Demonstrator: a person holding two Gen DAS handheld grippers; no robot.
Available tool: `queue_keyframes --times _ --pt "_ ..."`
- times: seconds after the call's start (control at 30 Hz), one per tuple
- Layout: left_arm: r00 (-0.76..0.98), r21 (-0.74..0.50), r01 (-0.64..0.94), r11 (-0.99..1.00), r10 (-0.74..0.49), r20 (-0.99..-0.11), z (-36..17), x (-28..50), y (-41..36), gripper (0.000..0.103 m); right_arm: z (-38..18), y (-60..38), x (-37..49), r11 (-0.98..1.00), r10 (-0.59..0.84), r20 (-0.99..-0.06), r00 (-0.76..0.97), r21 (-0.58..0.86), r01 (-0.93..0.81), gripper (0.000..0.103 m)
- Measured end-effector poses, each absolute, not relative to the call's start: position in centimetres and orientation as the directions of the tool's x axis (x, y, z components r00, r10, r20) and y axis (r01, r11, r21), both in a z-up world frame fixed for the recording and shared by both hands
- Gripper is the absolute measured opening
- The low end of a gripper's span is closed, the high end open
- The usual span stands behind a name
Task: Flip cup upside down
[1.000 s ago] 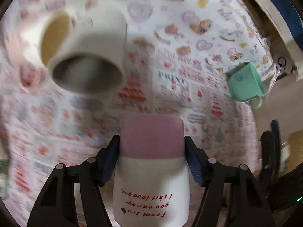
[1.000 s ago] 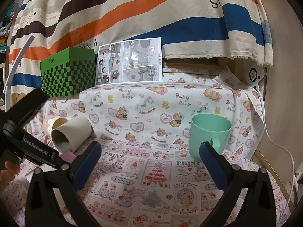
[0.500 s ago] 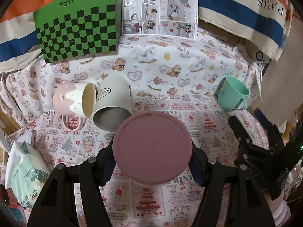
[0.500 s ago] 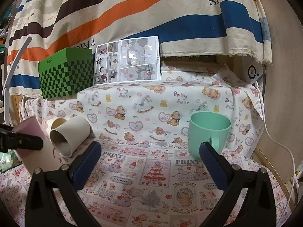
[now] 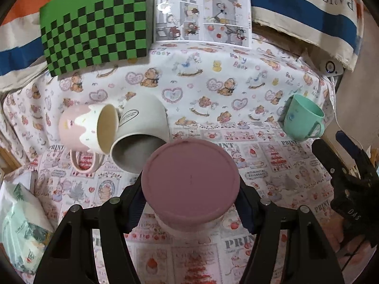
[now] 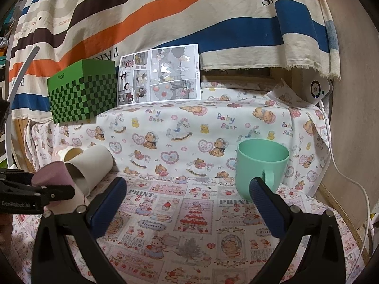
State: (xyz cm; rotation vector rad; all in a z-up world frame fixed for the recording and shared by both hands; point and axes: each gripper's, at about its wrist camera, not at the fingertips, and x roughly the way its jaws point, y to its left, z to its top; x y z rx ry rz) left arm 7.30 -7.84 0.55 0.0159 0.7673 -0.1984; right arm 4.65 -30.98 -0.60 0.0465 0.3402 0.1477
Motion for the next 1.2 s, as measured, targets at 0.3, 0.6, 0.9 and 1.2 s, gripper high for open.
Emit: queue_keyframes --times 0.3,0.6,0.9,1.2 --pt "0.811 0.014 0.207 0.978 -0.163 -0.562 1.7 5.1 -7.1 0.094 -0.7 -30.9 4.7 0.988 0.152 -0.332 0.931 0.071 -0.136 0.103" --pt "0.913 -0.02 0.173 0.985 -0.168 -0.372 2.9 0.4 -1.8 0.103 -0.5 -30.4 4.5 0.987 0.159 -0.322 0.933 0.044 -0.153 0.103" --pt "0.938 -0.014 0.086 0.996 -0.086 -0.336 1.4 0.5 2.4 0.103 -0.5 -30.0 4.2 0.986 0.165 -0.307 0.937 0.024 -0.166 0.103" --pt "0.951 -0.003 0.062 0.998 -0.06 -0.304 0.4 -0.1 2.5 0.103 -0.5 -29.9 4.1 0.984 0.175 -0.304 0.936 0.019 -0.178 0.103"
